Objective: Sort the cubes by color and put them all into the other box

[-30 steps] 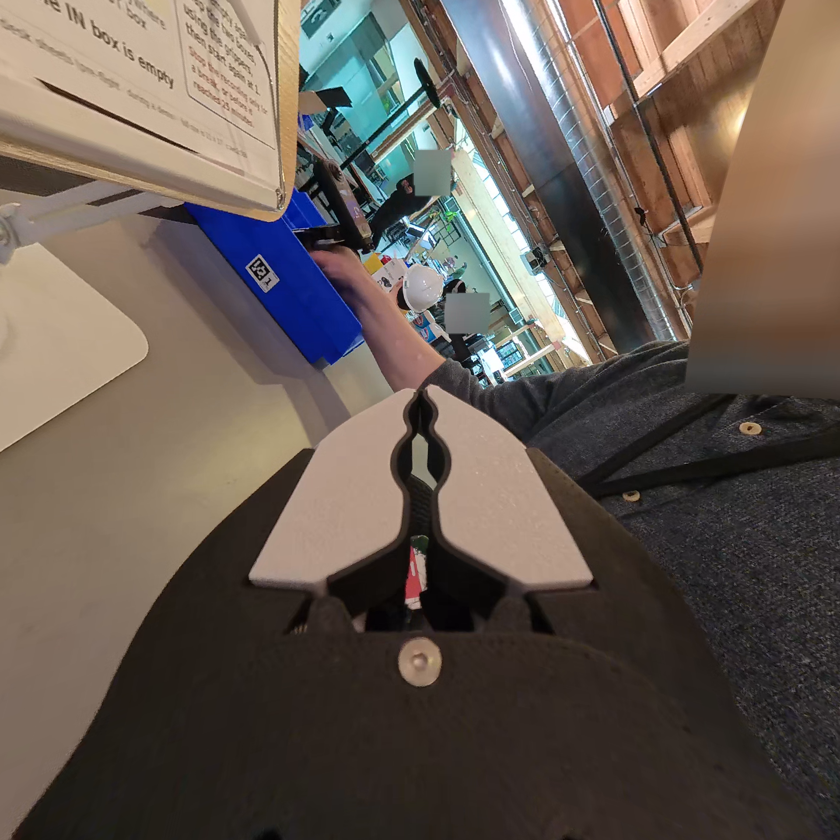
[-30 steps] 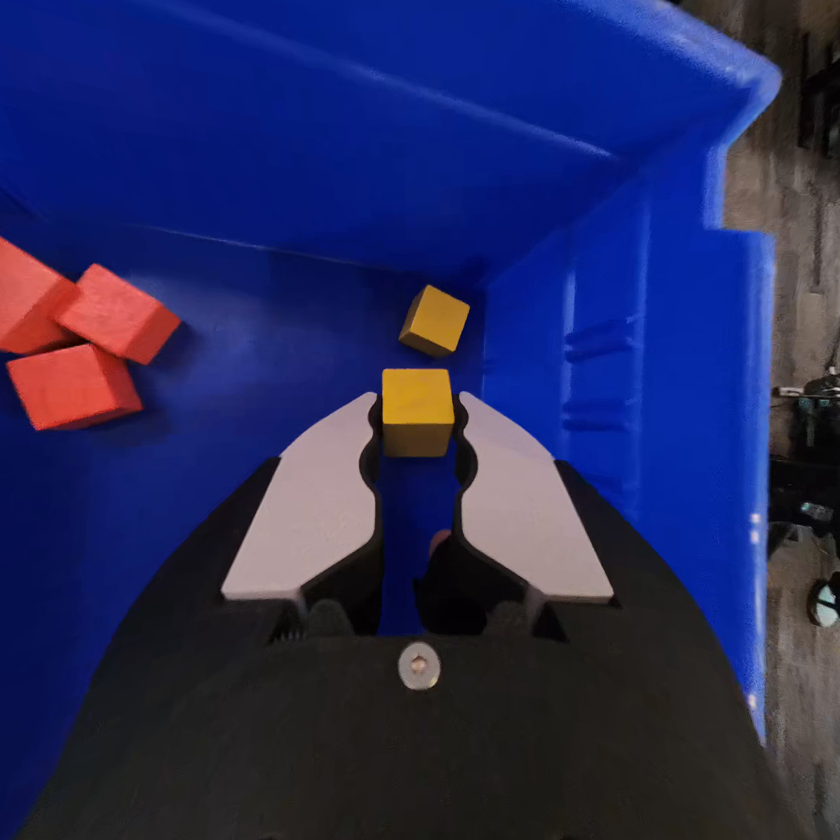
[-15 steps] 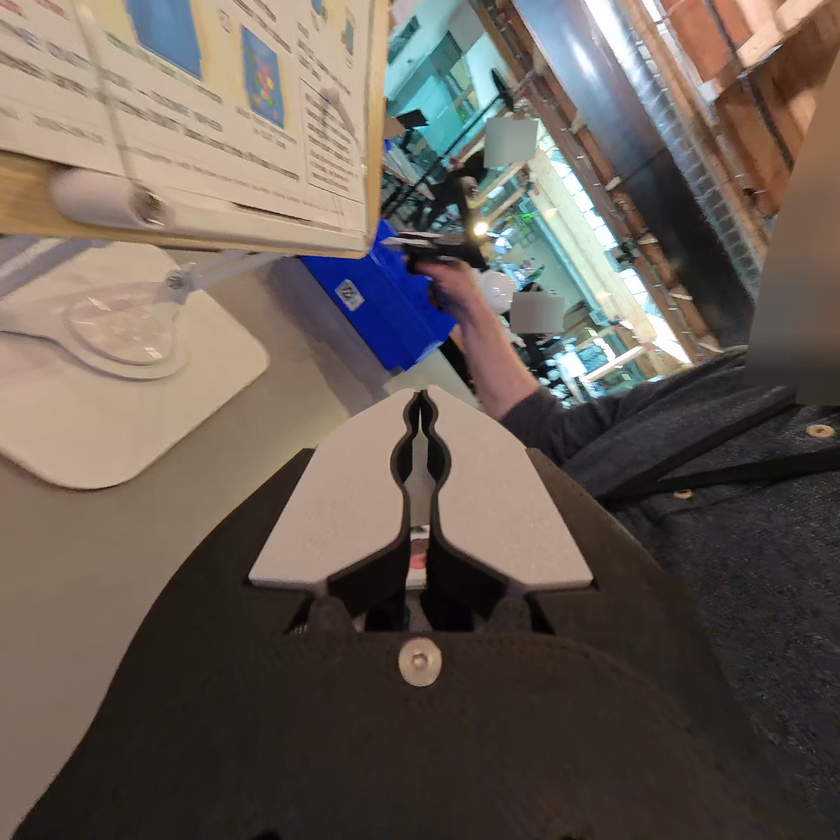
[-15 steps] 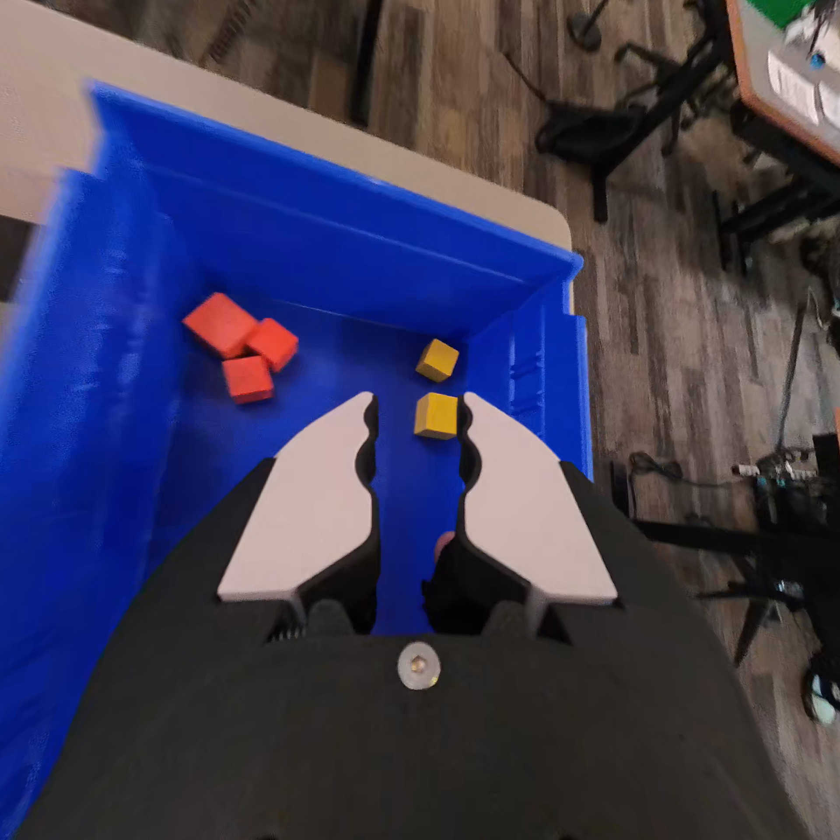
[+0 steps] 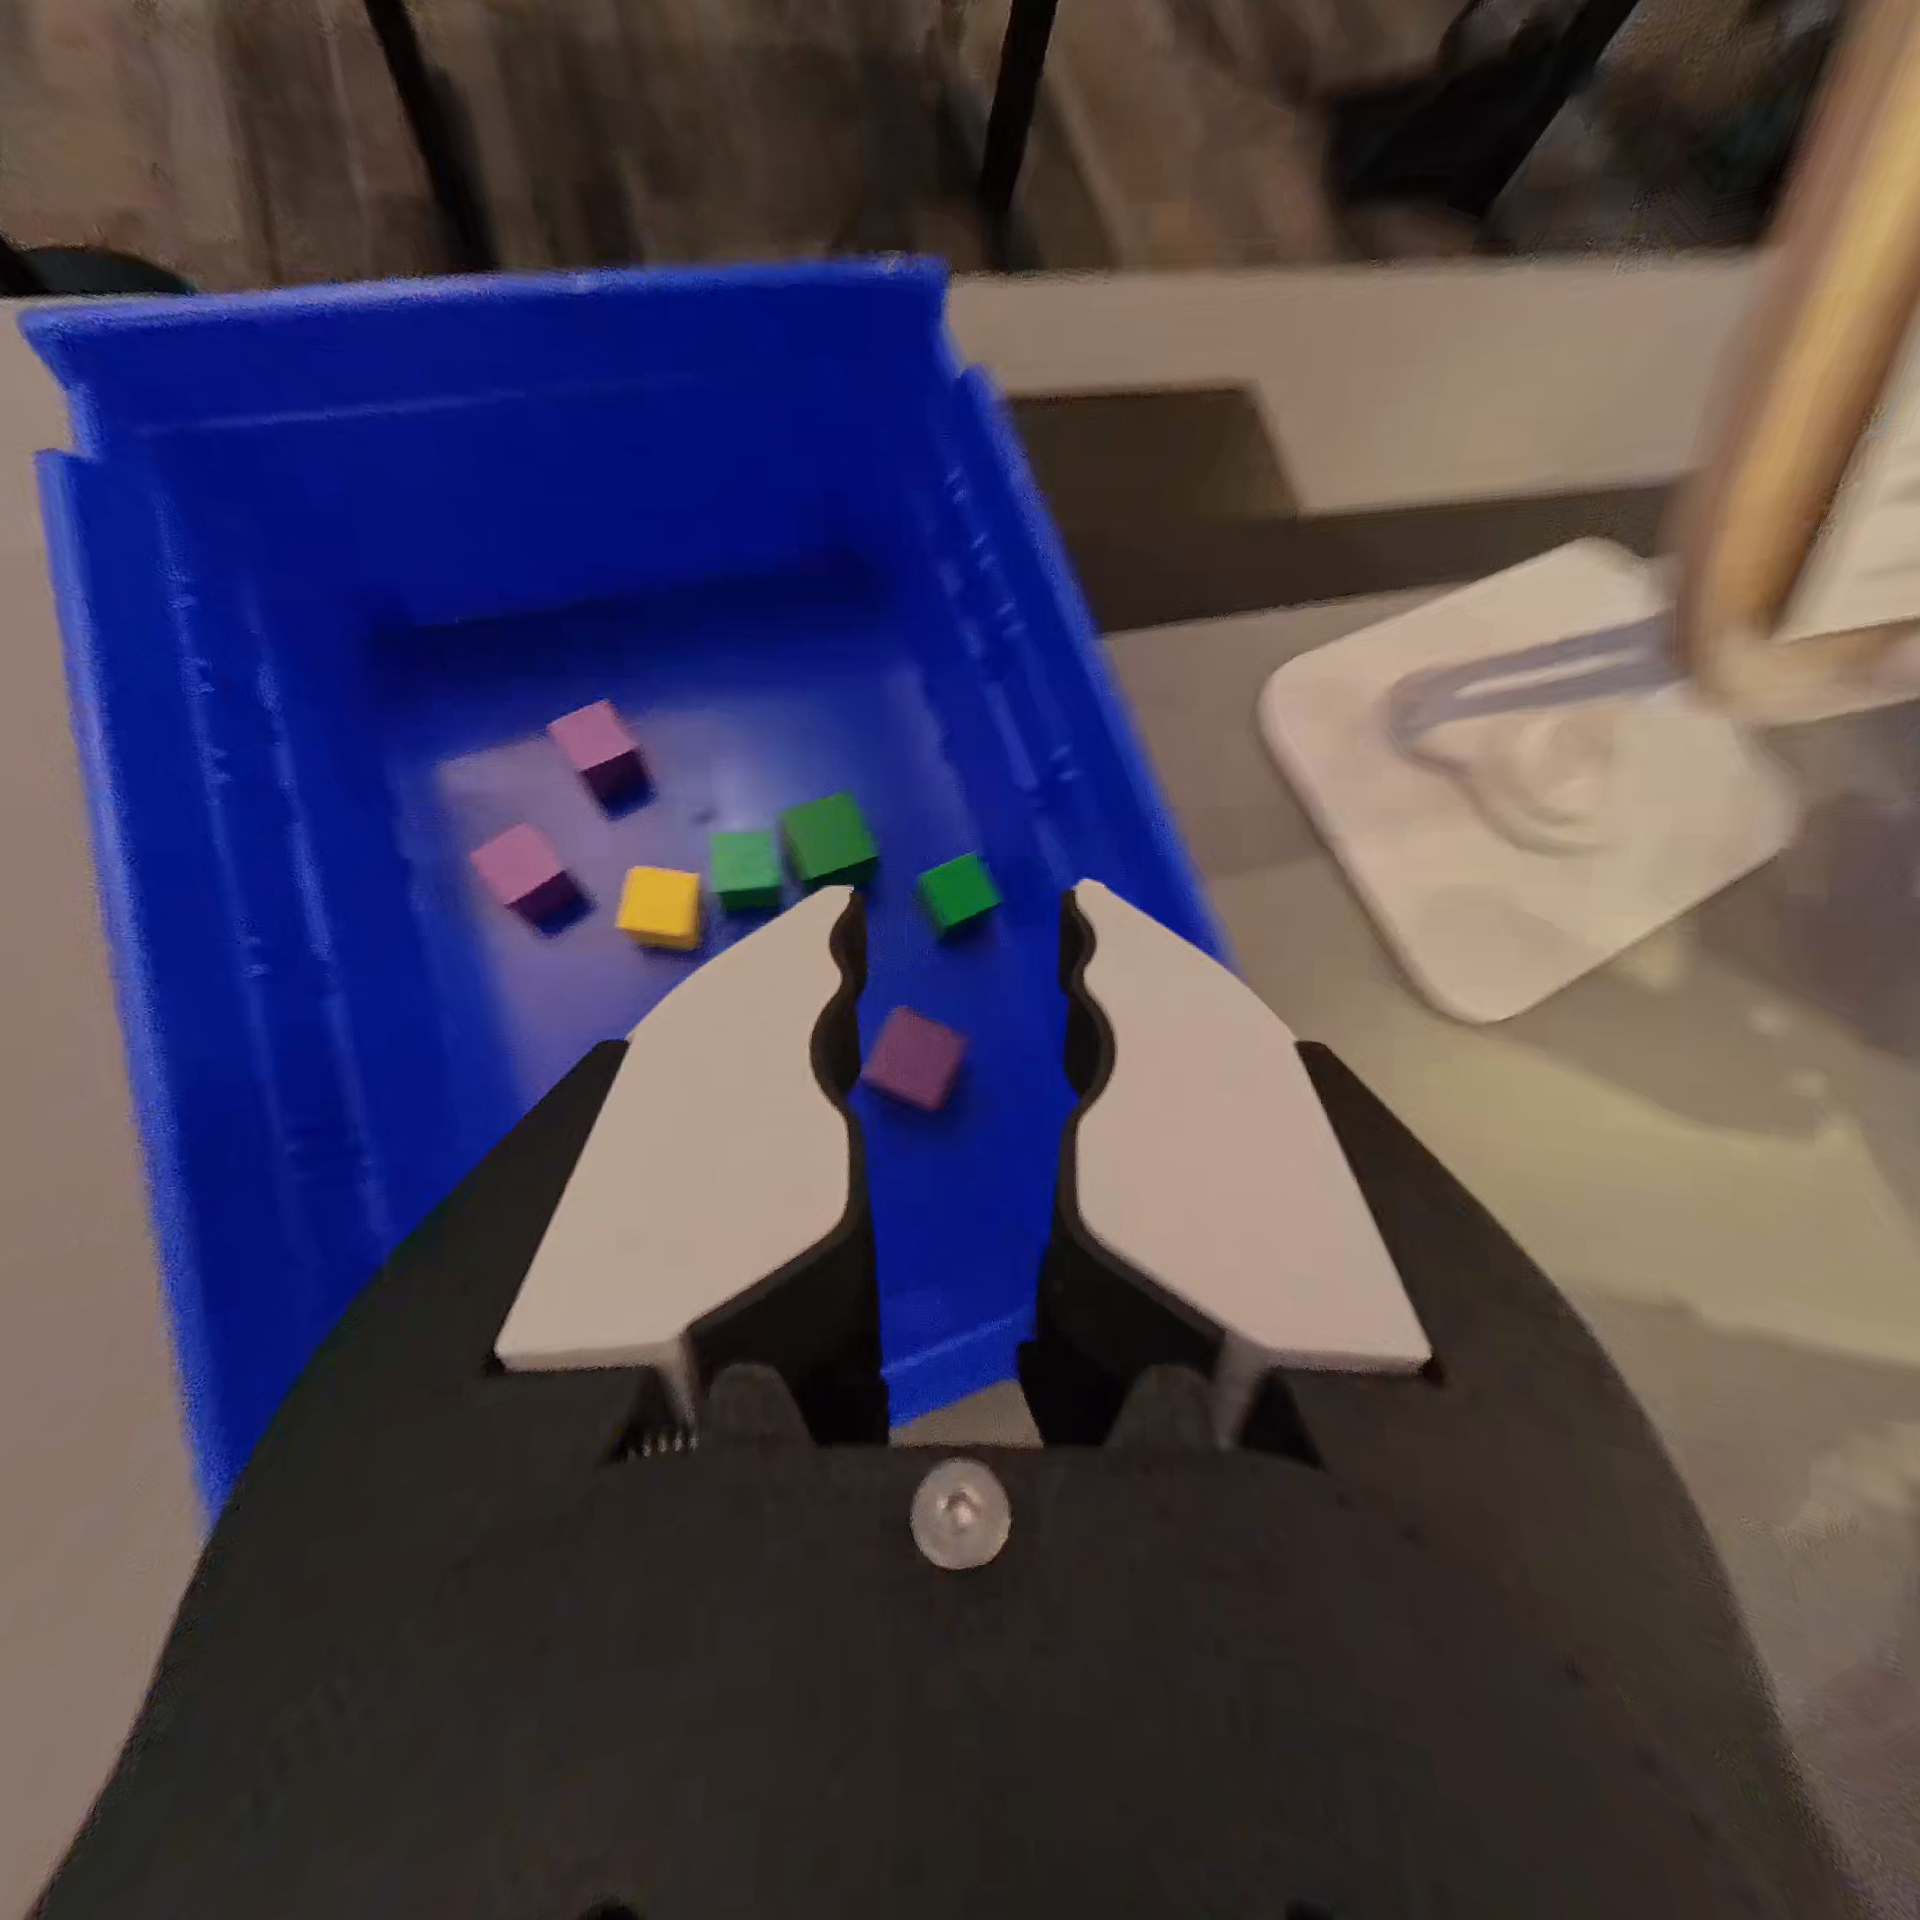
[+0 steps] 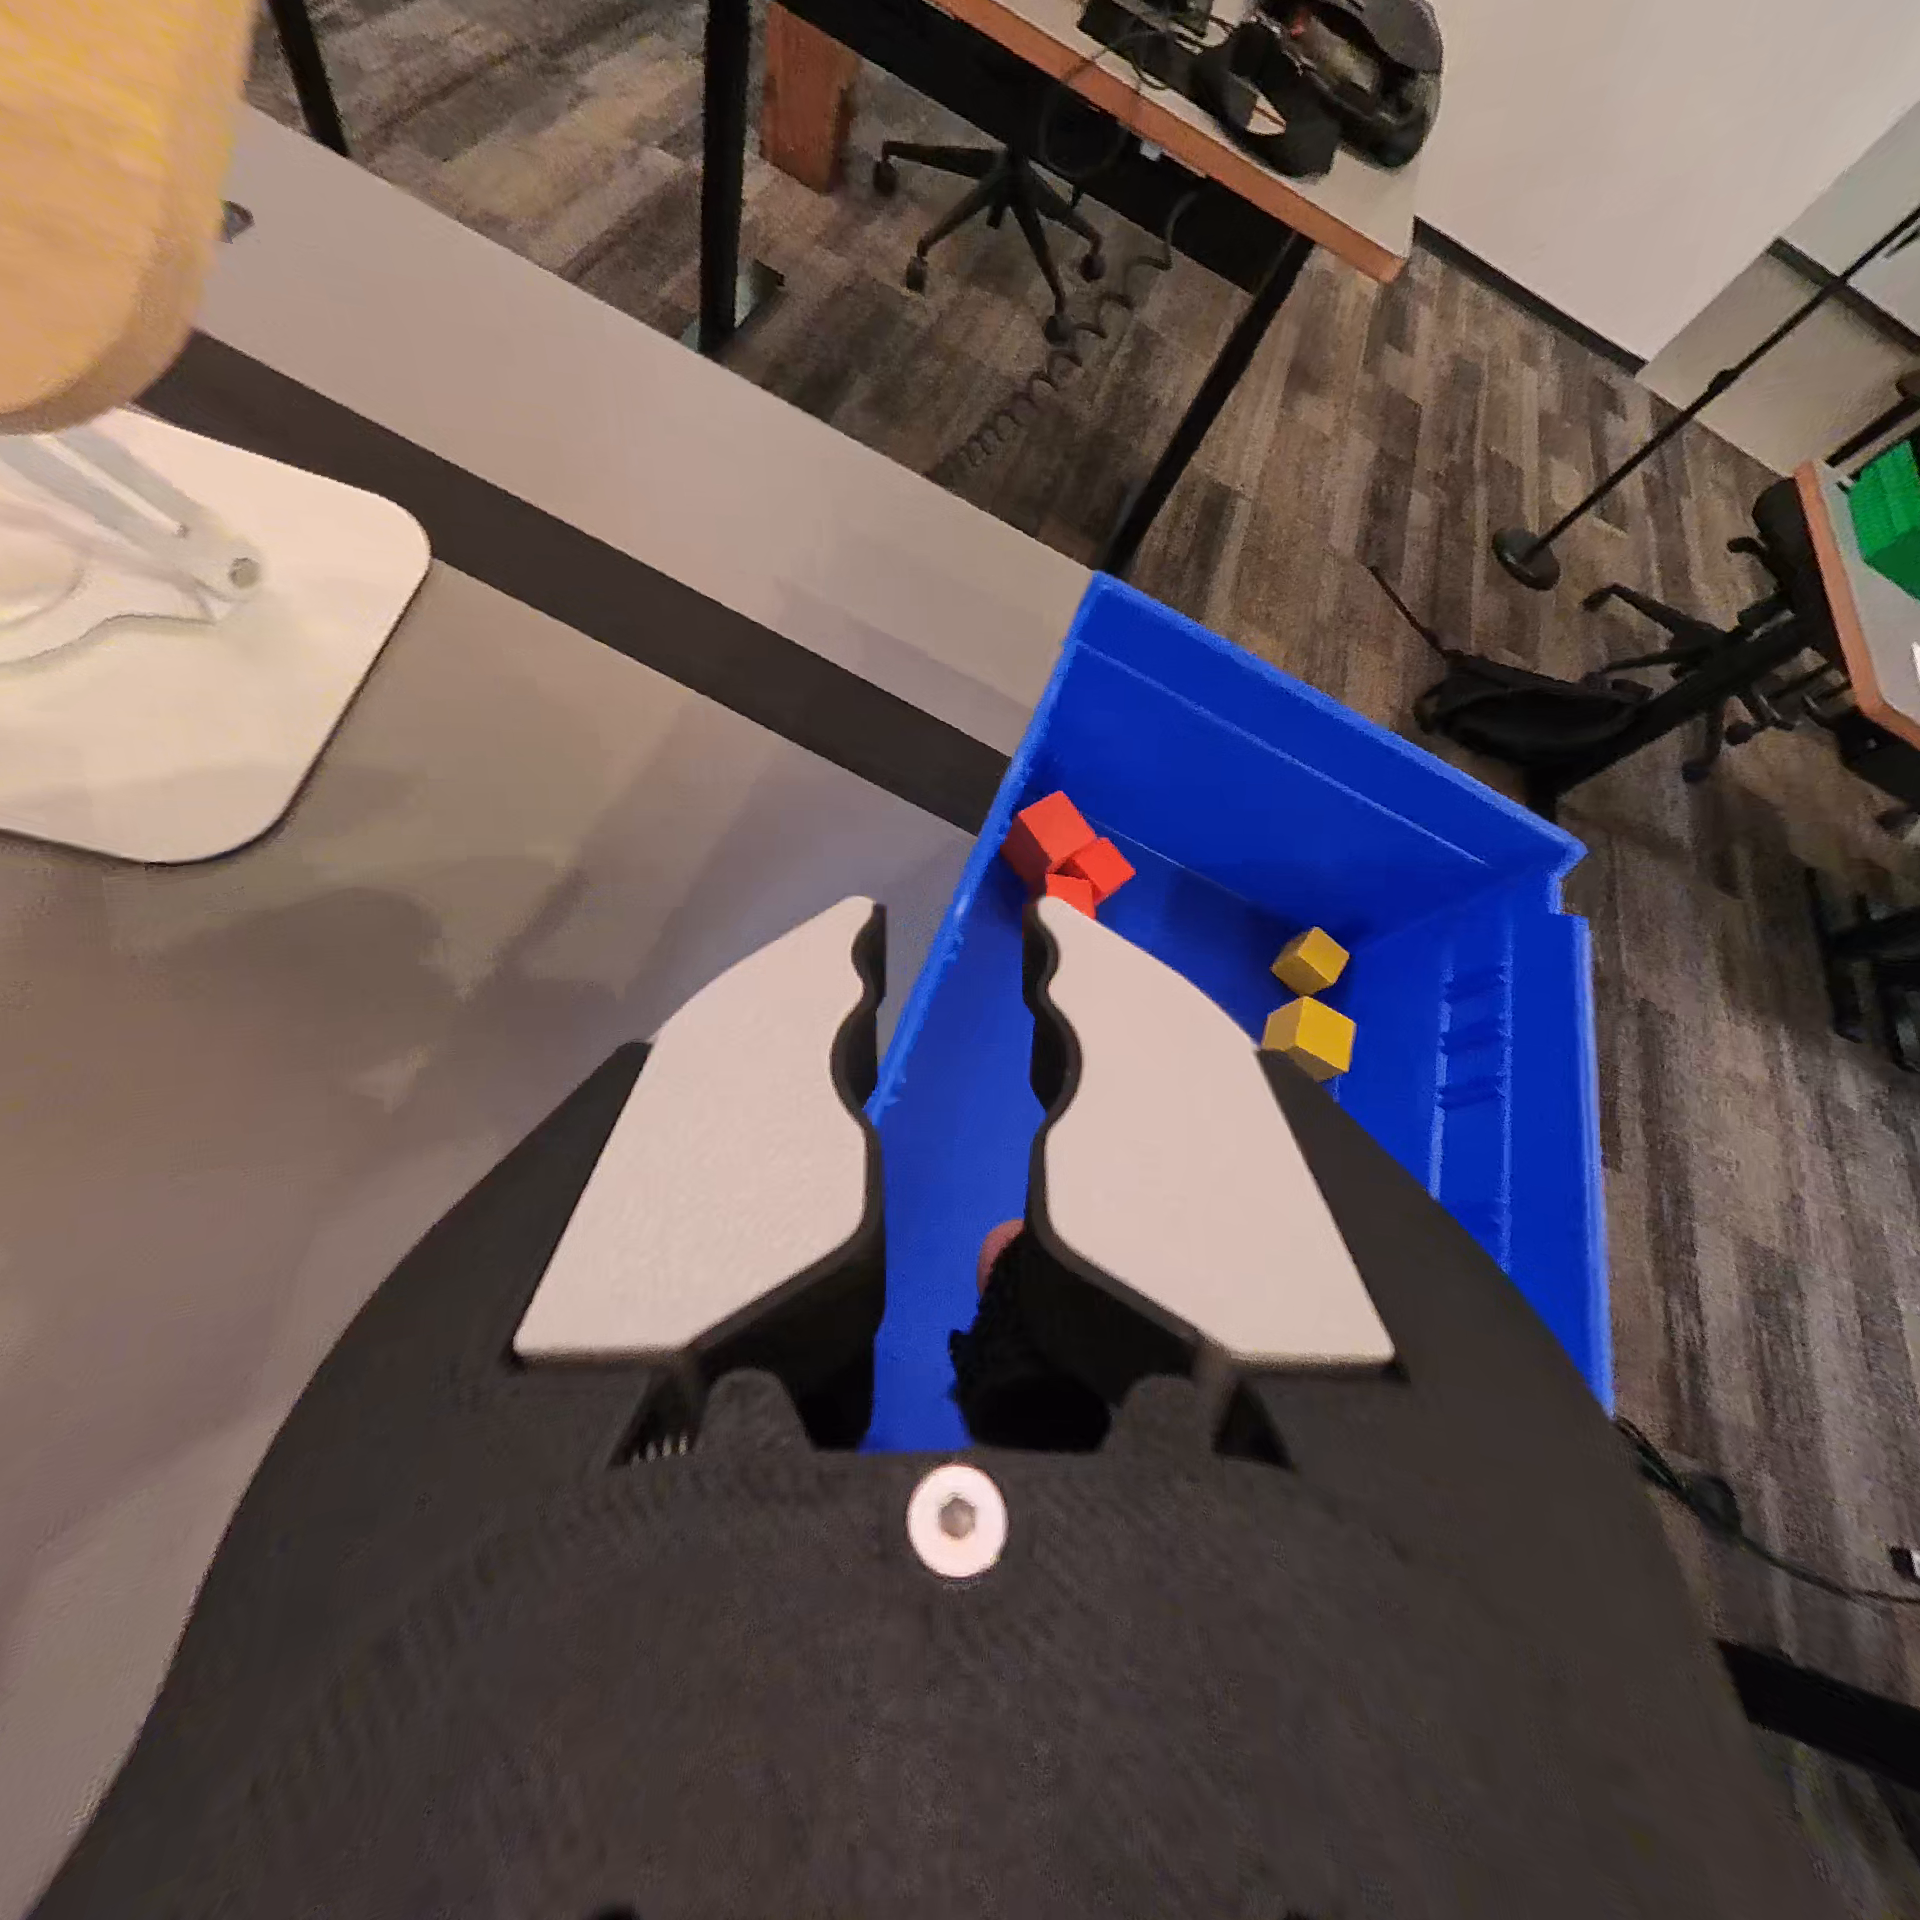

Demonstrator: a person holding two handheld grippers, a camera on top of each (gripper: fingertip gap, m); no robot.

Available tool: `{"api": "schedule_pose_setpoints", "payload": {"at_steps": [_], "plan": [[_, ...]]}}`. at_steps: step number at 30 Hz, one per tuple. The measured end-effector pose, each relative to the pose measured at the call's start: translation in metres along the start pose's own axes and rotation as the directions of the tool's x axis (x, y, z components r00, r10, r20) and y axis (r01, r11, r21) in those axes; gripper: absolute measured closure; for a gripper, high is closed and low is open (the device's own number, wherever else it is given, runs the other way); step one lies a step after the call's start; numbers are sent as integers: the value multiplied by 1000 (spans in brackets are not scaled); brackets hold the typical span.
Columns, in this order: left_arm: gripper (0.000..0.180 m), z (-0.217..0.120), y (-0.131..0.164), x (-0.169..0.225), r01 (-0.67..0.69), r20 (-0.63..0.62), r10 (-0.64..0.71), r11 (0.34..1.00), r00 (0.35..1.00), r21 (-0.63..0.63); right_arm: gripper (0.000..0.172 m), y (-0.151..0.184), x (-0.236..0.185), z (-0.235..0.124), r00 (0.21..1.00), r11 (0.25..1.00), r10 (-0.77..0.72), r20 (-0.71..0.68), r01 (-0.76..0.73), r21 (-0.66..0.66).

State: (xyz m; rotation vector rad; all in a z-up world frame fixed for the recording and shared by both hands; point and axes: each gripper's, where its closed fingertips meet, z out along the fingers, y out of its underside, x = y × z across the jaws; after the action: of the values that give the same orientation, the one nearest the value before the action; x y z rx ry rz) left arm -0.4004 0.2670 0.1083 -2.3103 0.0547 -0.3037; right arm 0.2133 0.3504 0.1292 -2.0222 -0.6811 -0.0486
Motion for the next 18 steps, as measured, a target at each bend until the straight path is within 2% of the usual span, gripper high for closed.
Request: {"api": "schedule_pose_setpoints", "payload": {"at_steps": [2, 5, 10, 14, 15, 18], "plan": [[144, 19, 14, -28, -62, 80, 72, 991, 994, -120, 147, 0, -9, 0, 1000, 1000, -5, 24, 5, -4], [137, 44, 34, -58, -76, 139, 116, 962, 983, -261, 147, -3, -20, -1, 998, 1000, -30, 49, 30, 6], [137, 69, 47, -82, -154, 219, 254, 908, 942, -391, 147, -8, -36, -3, 995, 998, -54, 86, 52, 21], [134, 83, 57, -93, -153, 232, 286, 873, 930, -463, 147, -11, -43, -2, 993, 997, -69, 99, 66, 32], [136, 86, 57, -94, -150, 229, 281, 874, 932, -463, 147, -11, -44, -1, 992, 997, -70, 105, 67, 33], [158, 94, 61, -95, -143, 202, 261, 874, 944, -464, 147, -13, -47, 0, 991, 997, -74, 110, 71, 38]]}}
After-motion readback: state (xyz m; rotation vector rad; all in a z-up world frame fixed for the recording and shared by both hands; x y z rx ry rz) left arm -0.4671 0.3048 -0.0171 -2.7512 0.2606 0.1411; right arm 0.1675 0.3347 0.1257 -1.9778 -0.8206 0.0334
